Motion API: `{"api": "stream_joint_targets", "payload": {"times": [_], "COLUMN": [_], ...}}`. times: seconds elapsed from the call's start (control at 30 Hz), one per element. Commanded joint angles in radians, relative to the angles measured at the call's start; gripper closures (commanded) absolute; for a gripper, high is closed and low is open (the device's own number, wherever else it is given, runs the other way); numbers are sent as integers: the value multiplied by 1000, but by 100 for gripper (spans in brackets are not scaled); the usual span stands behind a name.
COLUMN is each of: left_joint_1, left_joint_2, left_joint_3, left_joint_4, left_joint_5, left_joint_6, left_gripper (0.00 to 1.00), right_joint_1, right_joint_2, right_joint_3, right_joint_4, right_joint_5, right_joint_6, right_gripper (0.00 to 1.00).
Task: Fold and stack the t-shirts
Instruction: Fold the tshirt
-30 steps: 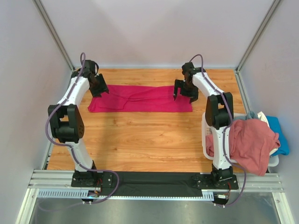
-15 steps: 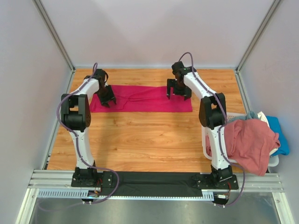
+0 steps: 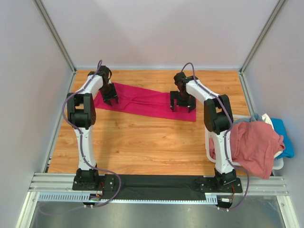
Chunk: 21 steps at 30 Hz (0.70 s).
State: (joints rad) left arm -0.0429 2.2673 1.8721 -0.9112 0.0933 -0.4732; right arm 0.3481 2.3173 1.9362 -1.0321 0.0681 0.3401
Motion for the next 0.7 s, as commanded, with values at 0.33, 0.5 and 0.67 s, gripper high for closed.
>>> {"api": "stream_joint_targets", "payload": {"times": [0.33,0.5,0.67], "left_joint_1": [-11,-18,-18], "left_joint_2": [136,25,-192], "left_joint_3": [251,159,30], "left_joint_4": [-95,7,67], "left_joint_5": [25,20,-58], "left_joint_6": [295,303,141], "left_gripper": [51,51,51], "right_joint_1": [314,439,454], "right_joint_2": [-197,-343,-489], "right_joint_3": [-349,-329,-344], "right_joint_4": [49,84,55], "right_joint_5": [-155,-91,113], "right_joint_6": [442,514,355], "right_gripper": [0,0,0]}}
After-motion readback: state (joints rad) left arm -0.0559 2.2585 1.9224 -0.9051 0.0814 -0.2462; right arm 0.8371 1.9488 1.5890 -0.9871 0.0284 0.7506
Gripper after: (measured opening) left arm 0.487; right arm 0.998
